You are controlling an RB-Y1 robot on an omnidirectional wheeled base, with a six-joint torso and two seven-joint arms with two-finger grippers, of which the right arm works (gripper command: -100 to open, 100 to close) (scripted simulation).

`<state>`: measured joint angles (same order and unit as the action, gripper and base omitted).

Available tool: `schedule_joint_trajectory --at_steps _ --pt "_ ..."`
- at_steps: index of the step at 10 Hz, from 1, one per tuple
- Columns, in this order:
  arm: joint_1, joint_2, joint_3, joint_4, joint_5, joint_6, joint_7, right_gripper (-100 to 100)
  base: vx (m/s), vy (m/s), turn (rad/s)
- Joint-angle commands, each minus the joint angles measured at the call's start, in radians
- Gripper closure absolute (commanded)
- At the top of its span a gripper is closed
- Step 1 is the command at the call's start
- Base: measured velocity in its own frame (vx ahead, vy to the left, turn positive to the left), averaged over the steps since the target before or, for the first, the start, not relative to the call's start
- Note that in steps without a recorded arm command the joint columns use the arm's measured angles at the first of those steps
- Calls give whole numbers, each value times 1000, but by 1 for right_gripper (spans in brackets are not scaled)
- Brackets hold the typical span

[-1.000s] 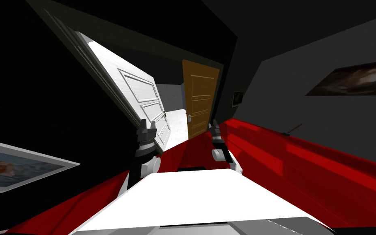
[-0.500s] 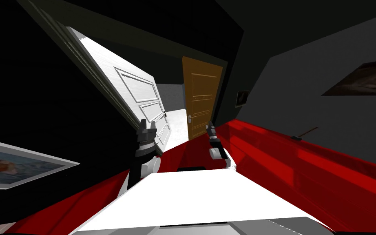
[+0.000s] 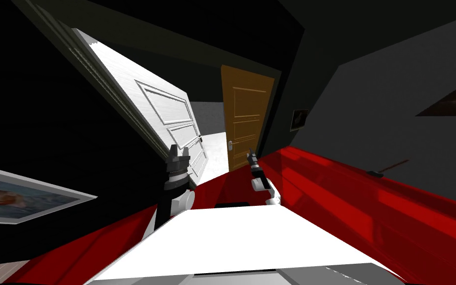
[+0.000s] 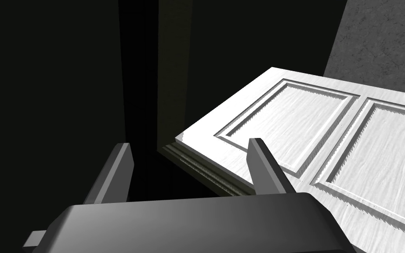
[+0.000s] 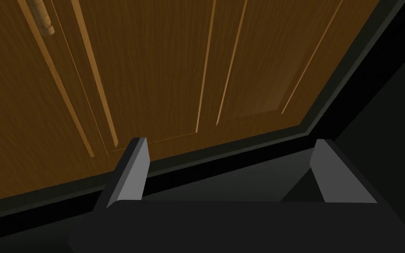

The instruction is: Push the door open

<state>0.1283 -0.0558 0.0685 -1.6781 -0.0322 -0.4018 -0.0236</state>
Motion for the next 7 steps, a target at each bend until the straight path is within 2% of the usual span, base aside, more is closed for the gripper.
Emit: schedule_joint_trajectory --at_steps 1,7 --pt "-25 5 6 47 5 8 2 -100 93 -75 75" --pt "-108 20 25 206 22 35 6 -100 86 -75 66"
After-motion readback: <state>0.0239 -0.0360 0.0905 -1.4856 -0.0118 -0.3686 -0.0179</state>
